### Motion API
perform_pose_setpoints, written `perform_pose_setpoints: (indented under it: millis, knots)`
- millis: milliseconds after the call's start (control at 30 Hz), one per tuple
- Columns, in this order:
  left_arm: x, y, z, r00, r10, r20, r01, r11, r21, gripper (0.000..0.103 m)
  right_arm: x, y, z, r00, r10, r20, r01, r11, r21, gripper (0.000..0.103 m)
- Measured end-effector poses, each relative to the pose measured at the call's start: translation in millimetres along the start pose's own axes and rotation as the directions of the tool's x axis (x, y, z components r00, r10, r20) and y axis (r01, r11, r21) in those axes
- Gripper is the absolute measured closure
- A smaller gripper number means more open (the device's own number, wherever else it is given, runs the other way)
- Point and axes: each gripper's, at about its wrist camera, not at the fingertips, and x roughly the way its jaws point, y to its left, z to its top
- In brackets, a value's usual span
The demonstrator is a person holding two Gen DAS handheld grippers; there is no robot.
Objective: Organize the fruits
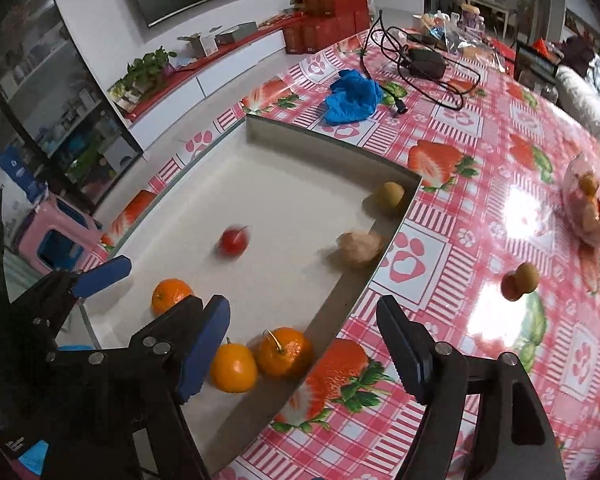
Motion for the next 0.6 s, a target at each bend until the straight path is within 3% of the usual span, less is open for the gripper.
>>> perform_pose_setpoints:
  millis: [33, 133, 333, 600]
  knots:
    - [-1, -1, -1, 1.000, 0.004, -0.002, -0.004, 1.000, 0.005, 0.006, -2, 1, 0, 1.000, -0.010, 0.000, 0.010, 1.000, -0.010, 0.026]
    - [-4, -2, -3, 1.000, -0.007, 0.004, 0.007, 1.000, 0.013, 0.000, -6, 6, -1, 0.998, -0.058, 0.002, 0.058, 0.997, -0.046, 0.000]
    - [-6, -3, -7, 0.999, 0.033, 0.010, -0.033, 0.999, 0.021, 0.000, -15, 15, -5, 0.992, -0.124, 0.033, 0.127, 0.984, -0.122, 0.000]
    - [-8, -2, -10, 1.000, 0.028, 0.015, -0.028, 0.999, 0.022, 0.000, -20, 17, -7, 0.989, -0.138, 0.046, 0.143, 0.980, -0.137, 0.000]
